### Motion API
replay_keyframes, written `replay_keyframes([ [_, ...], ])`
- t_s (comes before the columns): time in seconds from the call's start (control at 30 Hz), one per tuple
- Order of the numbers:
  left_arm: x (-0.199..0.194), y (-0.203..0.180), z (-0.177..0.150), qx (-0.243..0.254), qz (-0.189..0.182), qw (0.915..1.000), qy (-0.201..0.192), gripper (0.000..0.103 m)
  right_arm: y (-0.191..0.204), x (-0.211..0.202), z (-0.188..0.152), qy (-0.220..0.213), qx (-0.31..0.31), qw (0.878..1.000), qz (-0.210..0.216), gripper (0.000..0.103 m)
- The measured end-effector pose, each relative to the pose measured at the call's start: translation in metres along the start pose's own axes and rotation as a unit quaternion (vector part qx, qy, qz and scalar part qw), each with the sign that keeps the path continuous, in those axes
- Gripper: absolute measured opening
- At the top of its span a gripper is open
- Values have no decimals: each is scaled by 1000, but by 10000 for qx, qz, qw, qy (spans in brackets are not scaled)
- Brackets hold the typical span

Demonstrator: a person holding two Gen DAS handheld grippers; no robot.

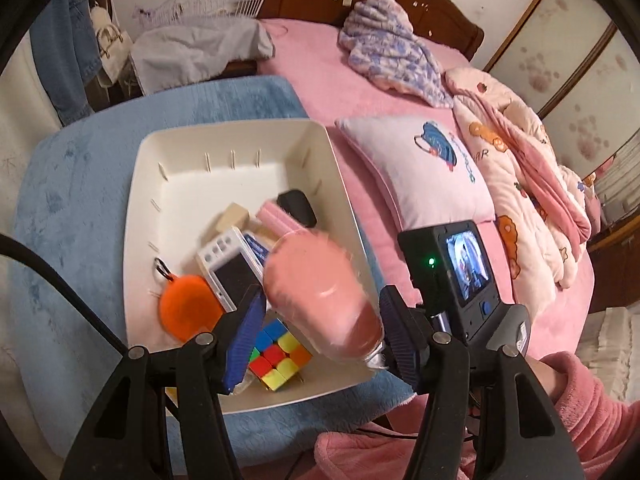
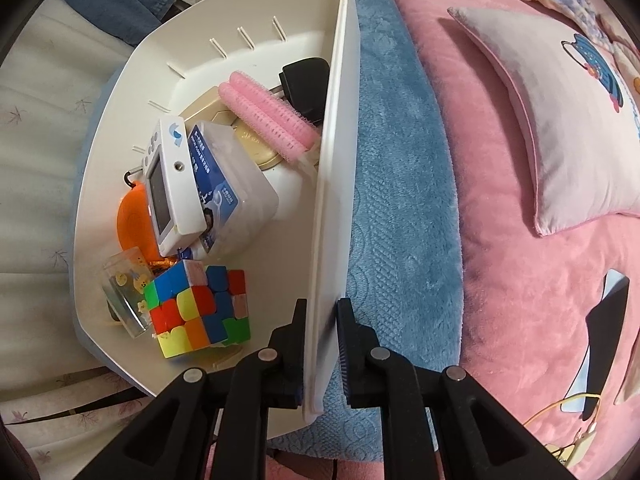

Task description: Organize rigid objects

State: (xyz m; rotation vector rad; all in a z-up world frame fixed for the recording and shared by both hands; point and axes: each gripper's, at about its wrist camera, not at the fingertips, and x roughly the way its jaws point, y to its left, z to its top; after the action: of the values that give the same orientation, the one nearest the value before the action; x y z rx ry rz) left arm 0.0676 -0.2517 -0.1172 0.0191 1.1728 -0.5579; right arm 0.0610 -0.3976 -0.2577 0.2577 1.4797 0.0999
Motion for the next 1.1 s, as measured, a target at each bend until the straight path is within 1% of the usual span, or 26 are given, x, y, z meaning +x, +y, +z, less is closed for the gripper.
replay_keyframes([
  [0.13, 2, -1, -2, -24, 102, 9999, 10, 62, 0, 1, 0, 2, 52, 10000, 8, 14],
  [0.2, 4, 0, -3, -56, 189, 9998, 84, 63, -1, 1, 1, 9, 107, 9999, 26, 16],
  [0.3, 3, 4, -6, -68, 436, 9989, 142, 69, -1, 1, 0, 18, 213, 9997, 77, 16],
  [0.4, -2, 14, -11, -150, 563, 9982, 132, 78, -1, 0, -3, -26, 294, 9996, 35, 16],
  [0.57, -13, 37, -21, -253, 827, 9962, 45, 82, 3, -3, -12, -147, 587, 9981, -139, 17],
  [0.6, -16, 42, -23, -264, 869, 9959, 27, 82, 4, -4, -14, -183, 677, 9974, -154, 19],
  [0.7, -28, 63, -32, -306, 966, 9948, -41, 85, 9, -11, -25, -337, 1018, 9939, -249, 32],
  [0.73, -30, 68, -34, -319, 983, 9946, -48, 88, 10, -13, -27, -391, 1085, 9929, -294, 40],
  [0.77, -36, 79, -38, -357, 1037, 9939, -87, 88, 14, -17, -31, -483, 1187, 9911, -370, 48],
  [0.8, -41, 88, -41, -392, 1073, 9934, -121, 88, 18, -21, -36, -573, 1302, 9888, -455, 50],
  [0.87, -50, 106, -48, -456, 1151, 9921, -179, 89, 25, -27, -43, -695, 1524, 9843, -562, 60],
  [0.93, -58, 124, -53, -554, 1195, 9910, -219, 91, 33, -35, -50, -802, 1714, 9800, -616, 63],
  [1.0, -68, 146, -59, -717, 1202, 9900, -193, 91, 41, -42, -56, -875, 1816, 9768, -726, 70],
  [1.03, -74, 156, -62, -784, 1183, 9897, -175, 92, 47, -47, -60, -910, 1834, 9755, -802, 77],
  [1.07, -80, 168, -66, -864, 1185, 9891, -161, 92, 54, -52, -64, -953, 1827, 9746, -878, 80],
  [1.1, -86, 178, -69, -925, 1233, 9879, -146, 93, 62, -57, -67, -999, 1801, 9741, -935, 80],
])
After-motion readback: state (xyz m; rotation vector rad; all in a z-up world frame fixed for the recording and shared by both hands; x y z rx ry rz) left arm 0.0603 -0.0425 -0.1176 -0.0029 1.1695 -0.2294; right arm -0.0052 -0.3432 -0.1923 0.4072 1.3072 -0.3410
